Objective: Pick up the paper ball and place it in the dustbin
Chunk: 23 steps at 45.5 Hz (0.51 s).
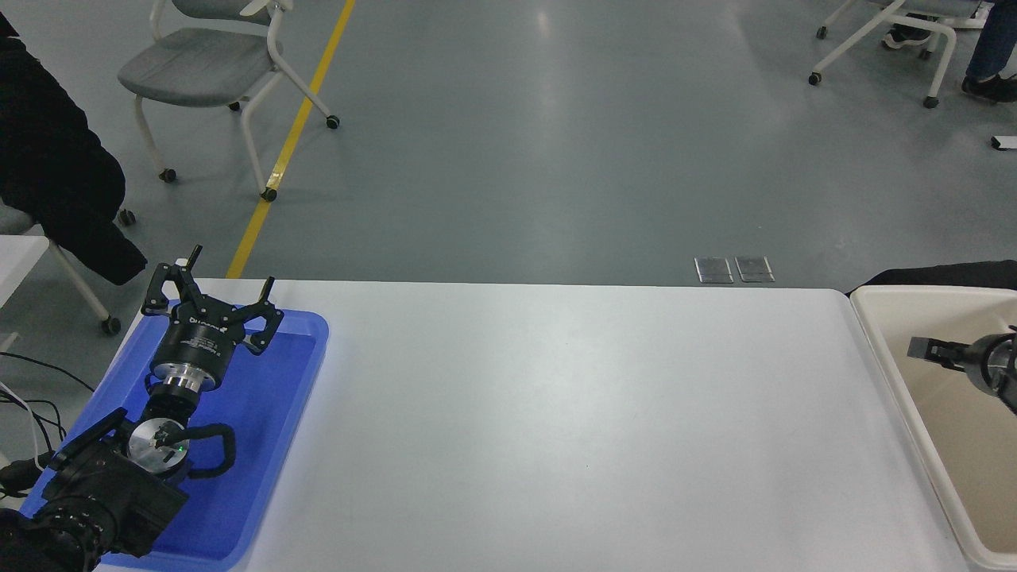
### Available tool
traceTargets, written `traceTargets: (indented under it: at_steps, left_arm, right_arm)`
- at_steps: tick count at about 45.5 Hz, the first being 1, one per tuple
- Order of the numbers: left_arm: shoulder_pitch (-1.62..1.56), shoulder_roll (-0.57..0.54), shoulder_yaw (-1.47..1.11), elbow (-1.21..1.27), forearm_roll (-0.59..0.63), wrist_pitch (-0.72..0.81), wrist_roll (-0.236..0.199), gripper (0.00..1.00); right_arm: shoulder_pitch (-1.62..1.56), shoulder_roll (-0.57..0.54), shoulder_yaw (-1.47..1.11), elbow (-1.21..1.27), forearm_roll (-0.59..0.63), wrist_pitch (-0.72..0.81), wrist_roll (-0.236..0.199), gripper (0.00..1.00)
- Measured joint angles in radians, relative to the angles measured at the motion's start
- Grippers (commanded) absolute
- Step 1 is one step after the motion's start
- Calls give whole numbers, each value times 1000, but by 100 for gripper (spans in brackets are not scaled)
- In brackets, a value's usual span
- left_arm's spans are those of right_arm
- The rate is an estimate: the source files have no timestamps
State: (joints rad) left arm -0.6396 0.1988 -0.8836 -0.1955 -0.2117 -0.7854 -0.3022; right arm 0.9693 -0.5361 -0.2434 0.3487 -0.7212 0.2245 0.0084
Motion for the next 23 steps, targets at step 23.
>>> traceTargets:
  at_steps: [23]
  left_arm:
    - [2,1,0,0,0,0,0,100]
  right_arm:
    - [-2,-31,615,303,323,4,3,100]
